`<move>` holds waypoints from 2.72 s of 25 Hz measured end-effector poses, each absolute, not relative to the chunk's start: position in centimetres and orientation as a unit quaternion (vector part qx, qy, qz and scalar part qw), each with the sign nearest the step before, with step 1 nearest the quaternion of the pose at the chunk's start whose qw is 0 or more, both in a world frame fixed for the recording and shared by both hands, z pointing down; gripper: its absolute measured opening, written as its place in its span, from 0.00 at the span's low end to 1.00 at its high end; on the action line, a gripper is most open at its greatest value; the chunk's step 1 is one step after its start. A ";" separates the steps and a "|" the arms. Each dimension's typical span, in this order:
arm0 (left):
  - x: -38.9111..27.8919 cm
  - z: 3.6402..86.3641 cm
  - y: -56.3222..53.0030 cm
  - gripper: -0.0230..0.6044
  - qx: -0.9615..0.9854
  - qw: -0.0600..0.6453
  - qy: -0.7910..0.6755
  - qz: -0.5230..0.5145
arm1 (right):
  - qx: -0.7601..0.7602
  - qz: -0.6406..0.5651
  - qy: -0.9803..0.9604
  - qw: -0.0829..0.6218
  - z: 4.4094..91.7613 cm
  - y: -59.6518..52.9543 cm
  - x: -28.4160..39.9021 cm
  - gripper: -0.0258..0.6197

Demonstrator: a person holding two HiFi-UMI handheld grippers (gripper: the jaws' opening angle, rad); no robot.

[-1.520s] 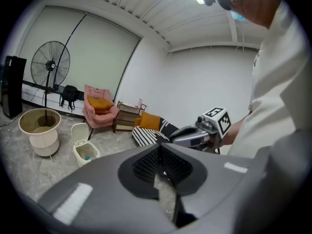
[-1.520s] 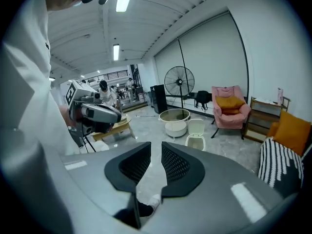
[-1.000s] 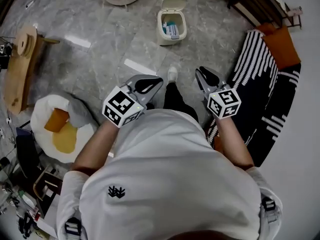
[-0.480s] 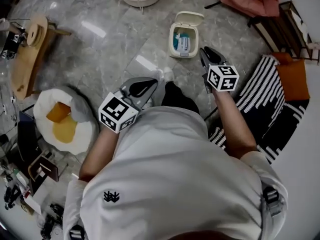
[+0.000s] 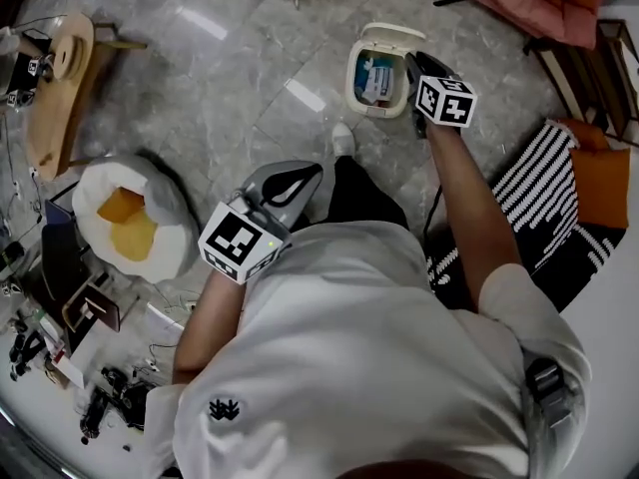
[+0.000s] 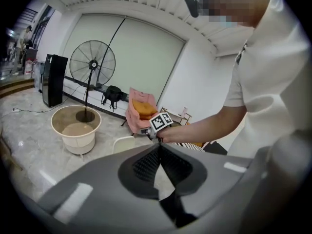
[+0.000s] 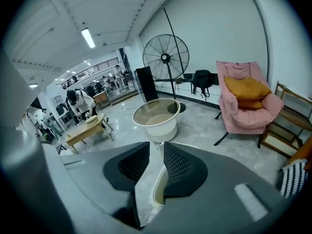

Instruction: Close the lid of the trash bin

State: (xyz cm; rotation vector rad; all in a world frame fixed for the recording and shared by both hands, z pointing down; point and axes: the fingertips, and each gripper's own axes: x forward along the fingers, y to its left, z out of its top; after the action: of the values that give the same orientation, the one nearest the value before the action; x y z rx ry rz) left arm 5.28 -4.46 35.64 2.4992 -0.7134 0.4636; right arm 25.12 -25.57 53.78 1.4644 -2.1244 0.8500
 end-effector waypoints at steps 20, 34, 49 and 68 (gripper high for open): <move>6.0 38.9 -8.2 0.12 0.872 0.330 -0.308 0.190 | 0.540 0.363 -0.708 0.276 67.5 -39.1 26.5 0.16; 6.2 40.3 -9.9 0.12 0.880 0.317 -0.302 0.184 | 0.529 0.399 -0.694 0.281 70.1 -38.6 27.1 0.16; 6.6 39.9 -8.9 0.12 0.885 0.322 -0.280 0.184 | 0.524 0.413 -0.692 0.277 70.4 -34.4 26.4 0.16; 5.7 39.9 -6.3 0.12 0.882 0.346 -0.260 0.186 | 0.518 0.423 -0.679 0.301 72.4 -28.6 25.6 0.16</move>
State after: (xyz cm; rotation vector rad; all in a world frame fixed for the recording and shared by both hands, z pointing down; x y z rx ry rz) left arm 5.67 -6.27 39.93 2.2888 -0.6752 0.4815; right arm 25.56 -28.56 72.40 1.3757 -1.8021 1.1236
